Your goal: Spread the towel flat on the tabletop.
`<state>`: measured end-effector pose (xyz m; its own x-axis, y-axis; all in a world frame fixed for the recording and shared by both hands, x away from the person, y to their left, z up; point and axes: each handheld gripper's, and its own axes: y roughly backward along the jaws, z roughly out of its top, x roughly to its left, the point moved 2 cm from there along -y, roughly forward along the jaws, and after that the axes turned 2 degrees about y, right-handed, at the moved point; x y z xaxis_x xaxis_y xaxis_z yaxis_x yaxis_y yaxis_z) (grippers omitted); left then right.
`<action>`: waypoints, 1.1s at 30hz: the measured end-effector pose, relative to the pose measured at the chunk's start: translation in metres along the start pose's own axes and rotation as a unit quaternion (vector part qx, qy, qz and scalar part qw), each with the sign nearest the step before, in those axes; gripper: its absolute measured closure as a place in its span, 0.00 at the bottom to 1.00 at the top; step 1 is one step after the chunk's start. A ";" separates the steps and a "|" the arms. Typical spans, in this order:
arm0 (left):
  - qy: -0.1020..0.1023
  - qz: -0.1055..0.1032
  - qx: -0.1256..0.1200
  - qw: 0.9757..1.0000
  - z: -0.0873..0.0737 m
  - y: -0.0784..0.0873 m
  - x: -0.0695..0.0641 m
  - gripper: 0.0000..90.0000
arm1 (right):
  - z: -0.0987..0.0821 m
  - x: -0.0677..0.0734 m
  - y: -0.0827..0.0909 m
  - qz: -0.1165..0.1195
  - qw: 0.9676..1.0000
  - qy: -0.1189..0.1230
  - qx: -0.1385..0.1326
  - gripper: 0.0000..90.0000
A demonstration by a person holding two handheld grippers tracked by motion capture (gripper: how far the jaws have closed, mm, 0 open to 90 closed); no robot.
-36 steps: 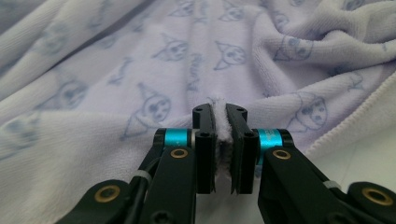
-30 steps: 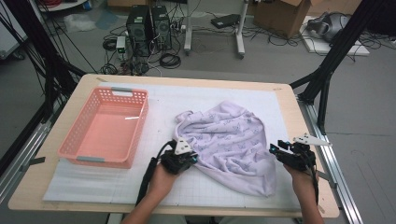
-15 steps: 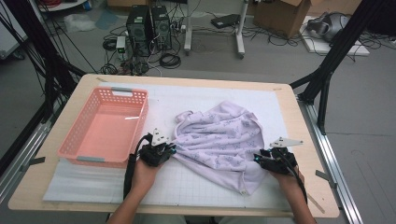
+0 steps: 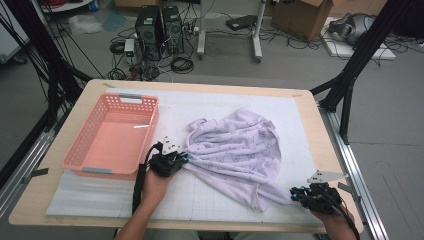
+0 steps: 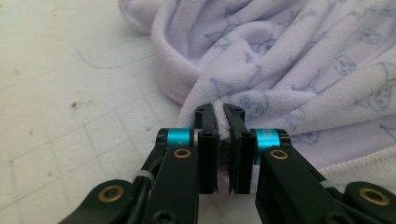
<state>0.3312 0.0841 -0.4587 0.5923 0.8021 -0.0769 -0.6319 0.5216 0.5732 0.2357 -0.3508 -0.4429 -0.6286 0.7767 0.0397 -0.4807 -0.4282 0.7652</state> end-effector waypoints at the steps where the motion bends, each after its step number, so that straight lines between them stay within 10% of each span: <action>1: 0.009 -0.009 -0.001 1.000 0.000 0.000 -0.001 0.77 | 0.002 0.001 0.002 -0.003 1.000 -0.001 -0.011 0.77; 5: 0.012 -0.034 0.004 0.999 0.000 -0.004 -0.010 0.51 | 0.018 -0.007 0.000 -0.020 0.997 -0.016 -0.068 0.63; 9: -0.008 -0.028 0.023 0.999 0.000 -0.010 -0.017 0.44 | 0.037 -0.010 -0.030 -0.022 0.997 -0.030 -0.065 0.57; 15: -0.023 -0.021 0.026 0.999 0.005 -0.014 -0.019 0.83 | 0.065 0.002 -0.072 -0.027 0.999 -0.002 -0.041 0.59; 21: -0.007 0.032 0.009 0.999 0.027 -0.019 0.001 0.86 | 0.078 -0.002 -0.081 -0.014 0.999 0.017 -0.032 0.95; 24: 0.013 0.044 0.005 0.999 0.036 -0.026 0.013 0.86 | 0.084 -0.009 -0.084 -0.001 0.999 0.013 -0.035 0.97; 33: 0.021 0.015 0.007 1.000 0.037 -0.038 0.009 0.61 | 0.101 -0.059 -0.087 -0.108 0.990 -0.046 -0.080 0.98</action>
<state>0.3791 0.0610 -0.4513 0.5509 0.8293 -0.0938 -0.6424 0.4931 0.5867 0.3769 -0.3128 -0.4472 -0.4449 0.8942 -0.0499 -0.6941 -0.3091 0.6502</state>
